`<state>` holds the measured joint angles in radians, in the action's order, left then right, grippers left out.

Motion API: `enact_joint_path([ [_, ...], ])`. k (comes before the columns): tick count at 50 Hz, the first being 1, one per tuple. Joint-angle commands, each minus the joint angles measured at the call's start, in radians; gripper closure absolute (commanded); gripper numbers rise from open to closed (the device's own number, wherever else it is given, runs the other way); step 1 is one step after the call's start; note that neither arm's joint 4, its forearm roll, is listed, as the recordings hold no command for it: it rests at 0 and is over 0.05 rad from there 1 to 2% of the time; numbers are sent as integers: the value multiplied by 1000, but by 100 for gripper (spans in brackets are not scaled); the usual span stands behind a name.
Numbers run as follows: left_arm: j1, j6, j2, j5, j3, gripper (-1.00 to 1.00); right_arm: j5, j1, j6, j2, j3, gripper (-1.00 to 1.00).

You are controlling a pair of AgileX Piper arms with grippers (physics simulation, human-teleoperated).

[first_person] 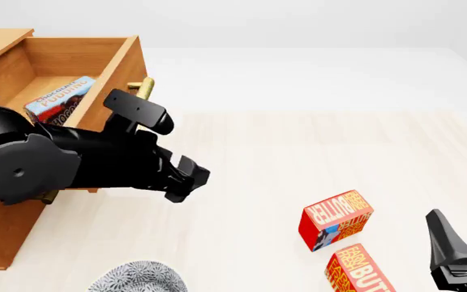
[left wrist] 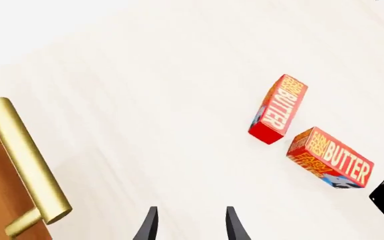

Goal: Put the chocolate pudding in the top drawer of the cabinet and close it.

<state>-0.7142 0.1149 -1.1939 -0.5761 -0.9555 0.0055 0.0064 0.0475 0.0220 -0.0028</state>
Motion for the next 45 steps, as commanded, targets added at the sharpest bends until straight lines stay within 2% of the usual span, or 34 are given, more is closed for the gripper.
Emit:
enact_joint_path([
  [1,61,58,3,94,114,-100,-1,-1,-7,-3,0,-100],
  [4,113,33,38,89,134,-100,-1,-1,-7,-3,0,-100],
  [8,142,36,55,87,152,-100,-1,-1,-7,-3,0,-100],
  [13,137,59,68,89,160,-100,-1,-1,-7,-3,0,-100],
  [18,198,31,96,72,160,-100,-1,-1,-7,-3,0,-100],
  [24,220,64,104,81,155,-100,-1,-1,-7,-3,0,-100],
  [31,261,72,107,100,164,-100,-1,-1,-7,-3,0,-100],
  [36,309,39,109,93,162,-100,-1,-1,-7,-3,0,-100],
  [43,344,42,105,110,182,-100,-1,-1,-7,-3,0,-100],
  [45,328,74,97,118,189,-100,-1,-1,-7,-3,0,-100],
])
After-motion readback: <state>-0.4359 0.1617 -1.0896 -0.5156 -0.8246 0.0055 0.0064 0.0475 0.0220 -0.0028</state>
